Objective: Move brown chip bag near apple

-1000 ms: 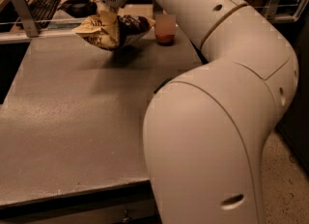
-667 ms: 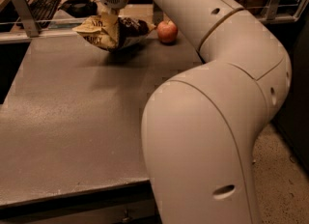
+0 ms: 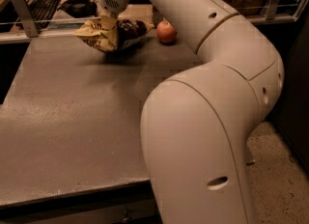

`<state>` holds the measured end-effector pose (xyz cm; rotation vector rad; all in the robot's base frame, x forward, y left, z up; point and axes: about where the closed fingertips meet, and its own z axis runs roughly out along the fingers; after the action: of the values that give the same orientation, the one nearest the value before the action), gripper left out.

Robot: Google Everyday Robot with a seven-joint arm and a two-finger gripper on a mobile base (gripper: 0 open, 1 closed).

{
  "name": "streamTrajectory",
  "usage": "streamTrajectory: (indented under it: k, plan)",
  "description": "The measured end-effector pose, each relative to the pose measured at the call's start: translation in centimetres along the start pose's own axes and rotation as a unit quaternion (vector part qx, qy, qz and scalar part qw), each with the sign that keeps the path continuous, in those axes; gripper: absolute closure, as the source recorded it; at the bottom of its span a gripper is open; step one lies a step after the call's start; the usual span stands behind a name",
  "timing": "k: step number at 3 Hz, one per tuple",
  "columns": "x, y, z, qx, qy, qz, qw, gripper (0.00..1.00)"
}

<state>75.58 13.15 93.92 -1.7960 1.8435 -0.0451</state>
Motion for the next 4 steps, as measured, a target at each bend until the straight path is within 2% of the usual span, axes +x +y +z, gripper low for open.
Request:
streamTrajectory:
  k: [3,4]
  plan:
    - [0.4,0.8,-0.3,-0.005,-0.016,0.008,0.9998,0.13]
    - [0.2,1.5,-1.4,-0.003,-0.034,0.008,0.9994,0.0]
